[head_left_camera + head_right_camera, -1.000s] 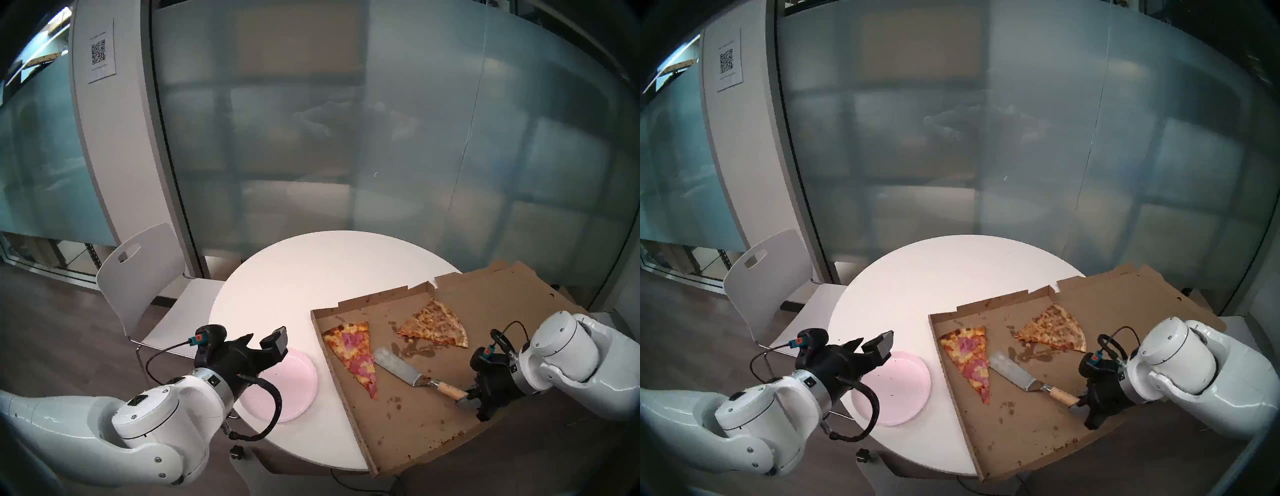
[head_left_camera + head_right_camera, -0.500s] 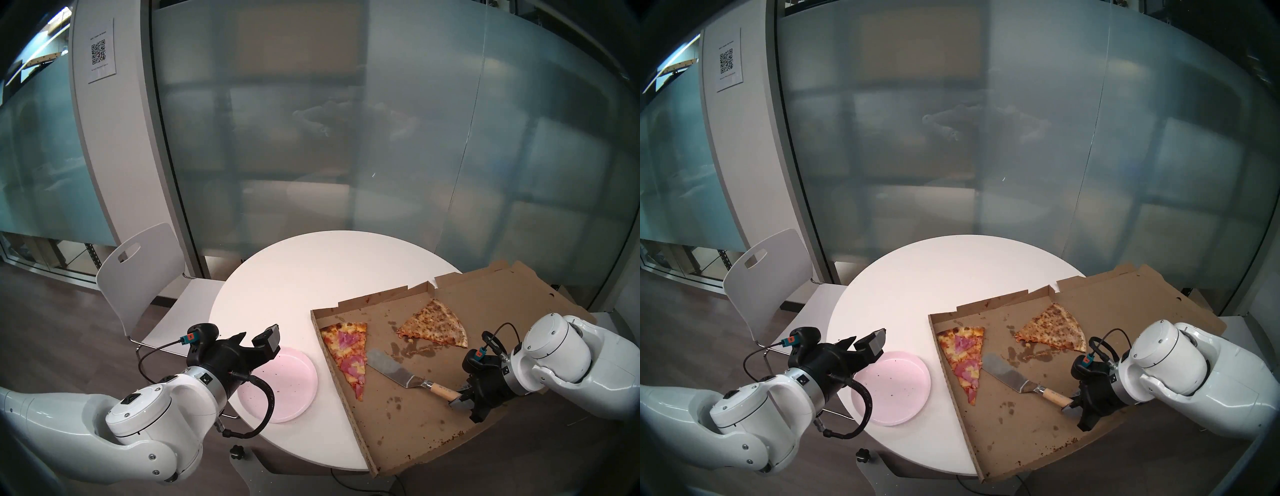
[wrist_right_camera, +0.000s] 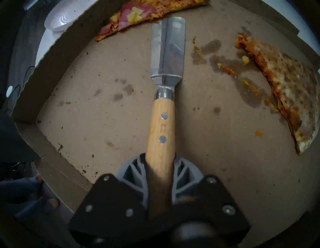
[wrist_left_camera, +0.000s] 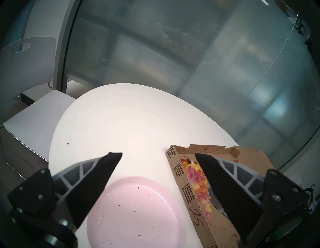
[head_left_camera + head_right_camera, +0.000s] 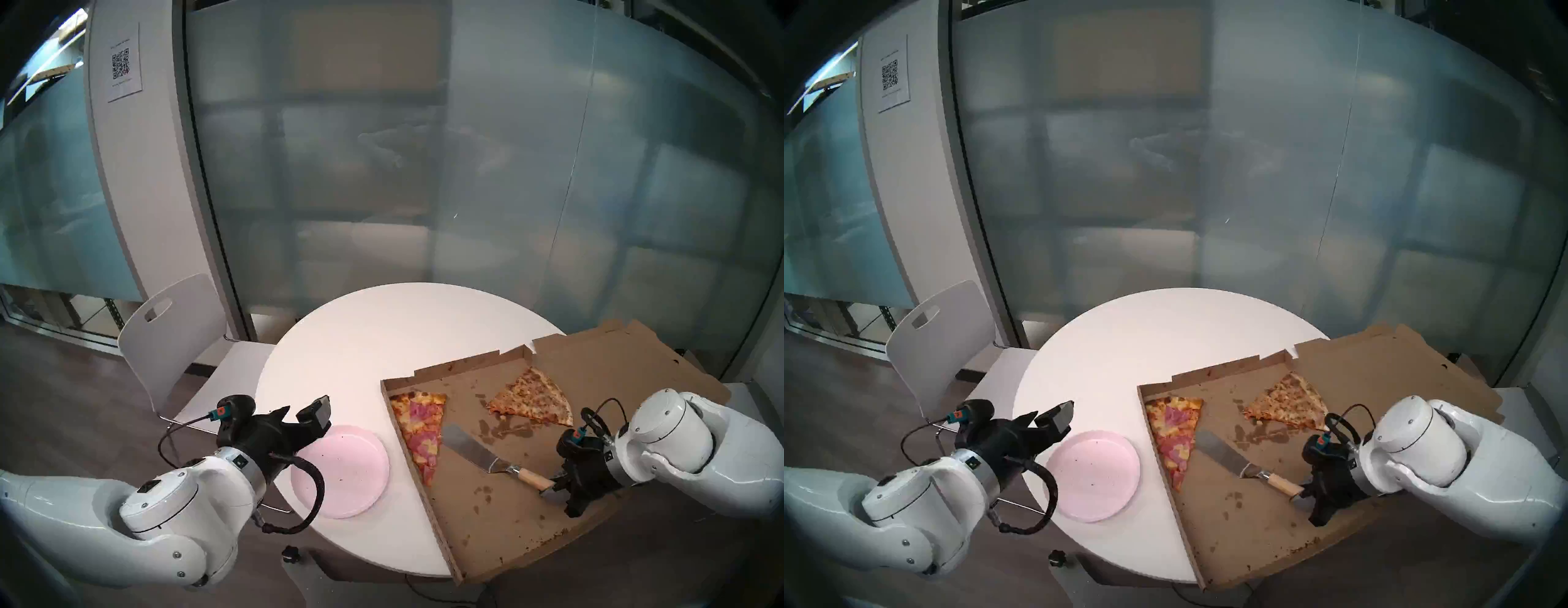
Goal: Put pizza slice onto the plate
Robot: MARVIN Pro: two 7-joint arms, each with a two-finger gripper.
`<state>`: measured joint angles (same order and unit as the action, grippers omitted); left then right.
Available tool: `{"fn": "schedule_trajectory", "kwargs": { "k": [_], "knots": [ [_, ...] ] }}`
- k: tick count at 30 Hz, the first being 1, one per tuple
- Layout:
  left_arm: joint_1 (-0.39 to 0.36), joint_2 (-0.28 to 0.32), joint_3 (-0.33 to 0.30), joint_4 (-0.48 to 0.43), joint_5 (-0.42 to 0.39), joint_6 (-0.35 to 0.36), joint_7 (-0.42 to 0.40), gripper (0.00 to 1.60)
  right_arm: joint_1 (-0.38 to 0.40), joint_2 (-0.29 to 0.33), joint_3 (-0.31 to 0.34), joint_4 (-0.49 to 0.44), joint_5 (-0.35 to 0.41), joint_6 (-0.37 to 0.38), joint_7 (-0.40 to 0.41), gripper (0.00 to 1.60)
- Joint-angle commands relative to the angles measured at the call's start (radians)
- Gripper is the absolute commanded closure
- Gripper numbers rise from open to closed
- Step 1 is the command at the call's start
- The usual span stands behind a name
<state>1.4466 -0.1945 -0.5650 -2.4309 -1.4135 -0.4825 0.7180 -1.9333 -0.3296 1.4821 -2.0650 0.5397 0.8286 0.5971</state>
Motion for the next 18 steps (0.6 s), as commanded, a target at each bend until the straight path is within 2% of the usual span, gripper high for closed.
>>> {"fn": "schedule_trajectory", "kwargs": {
  "k": [1,14,18],
  "knots": [
    [-0.002,0.018,-0.007,-0.013,-0.003,-0.018,-0.015,0.0,0.119,-0.008,-0.034,-0.003,-0.014,0.012,0.023,1.6],
    [-0.006,0.038,-0.005,-0.013,-0.021,-0.013,-0.029,0.0,0.243,-0.079,-0.137,0.037,-0.08,0.025,0.059,1.6],
    [-0.022,0.031,0.001,-0.013,0.002,0.079,-0.022,0.0,0.292,-0.113,-0.181,0.072,-0.115,0.035,0.081,1.6]
  ]
}}
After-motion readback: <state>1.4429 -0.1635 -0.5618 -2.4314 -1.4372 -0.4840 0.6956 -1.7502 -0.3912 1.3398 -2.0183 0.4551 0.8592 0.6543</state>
